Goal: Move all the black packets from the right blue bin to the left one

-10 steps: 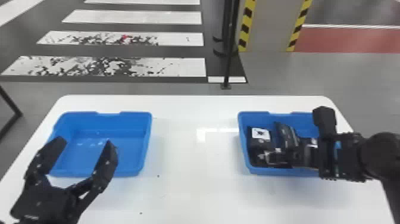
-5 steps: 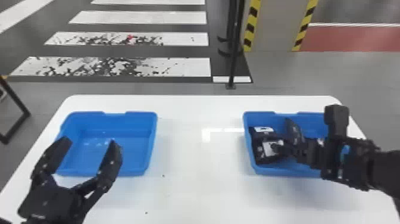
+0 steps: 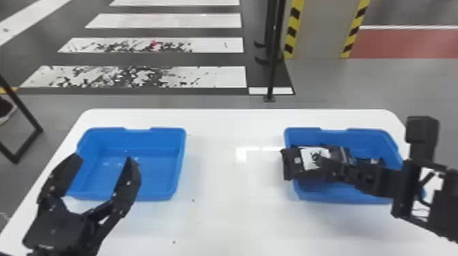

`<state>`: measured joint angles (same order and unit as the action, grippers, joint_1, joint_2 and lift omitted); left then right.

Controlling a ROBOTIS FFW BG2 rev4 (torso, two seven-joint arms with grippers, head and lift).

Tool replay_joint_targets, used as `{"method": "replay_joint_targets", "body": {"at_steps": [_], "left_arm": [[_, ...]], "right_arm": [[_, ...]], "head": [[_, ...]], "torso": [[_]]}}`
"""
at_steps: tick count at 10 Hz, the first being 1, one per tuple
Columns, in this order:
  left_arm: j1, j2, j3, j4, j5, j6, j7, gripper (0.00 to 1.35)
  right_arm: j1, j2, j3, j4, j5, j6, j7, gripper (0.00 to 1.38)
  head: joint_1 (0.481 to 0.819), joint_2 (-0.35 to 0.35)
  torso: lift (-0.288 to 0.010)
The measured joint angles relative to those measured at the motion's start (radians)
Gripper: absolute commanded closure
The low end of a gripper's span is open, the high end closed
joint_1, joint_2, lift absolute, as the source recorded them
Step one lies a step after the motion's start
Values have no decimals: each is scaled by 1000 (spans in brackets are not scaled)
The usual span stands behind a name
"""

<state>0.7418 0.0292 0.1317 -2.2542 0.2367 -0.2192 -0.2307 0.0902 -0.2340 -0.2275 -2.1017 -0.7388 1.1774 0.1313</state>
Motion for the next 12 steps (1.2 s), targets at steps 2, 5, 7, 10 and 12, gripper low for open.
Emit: {"method": "replay_joint_targets", "body": {"at_steps": [2, 5, 7, 10, 12], "left_arm": [[-7, -2, -8, 0, 14, -15, 1, 116], [-18, 11, -50, -5, 63, -8, -2, 116], [-58, 40, -107, -26, 133, 120, -56, 116], [-117, 69, -176, -37, 259, 282, -94, 116], [-127, 73, -183, -37, 274, 323, -101, 116]], "right_arm": [[37, 0, -6, -90, -112, -14, 64, 1161], [-20, -1, 51, 21, -285, -58, 227, 1161], [-85, -17, 134, 165, -364, -120, 309, 1161], [-135, -35, 244, 218, -422, -139, 326, 1161], [-147, -42, 312, 234, -455, -141, 326, 1161]], "head": [[695, 110], [695, 179], [695, 161], [695, 138], [695, 164]], "torso": [[-140], [-140], [-140], [-140], [-140]]}}
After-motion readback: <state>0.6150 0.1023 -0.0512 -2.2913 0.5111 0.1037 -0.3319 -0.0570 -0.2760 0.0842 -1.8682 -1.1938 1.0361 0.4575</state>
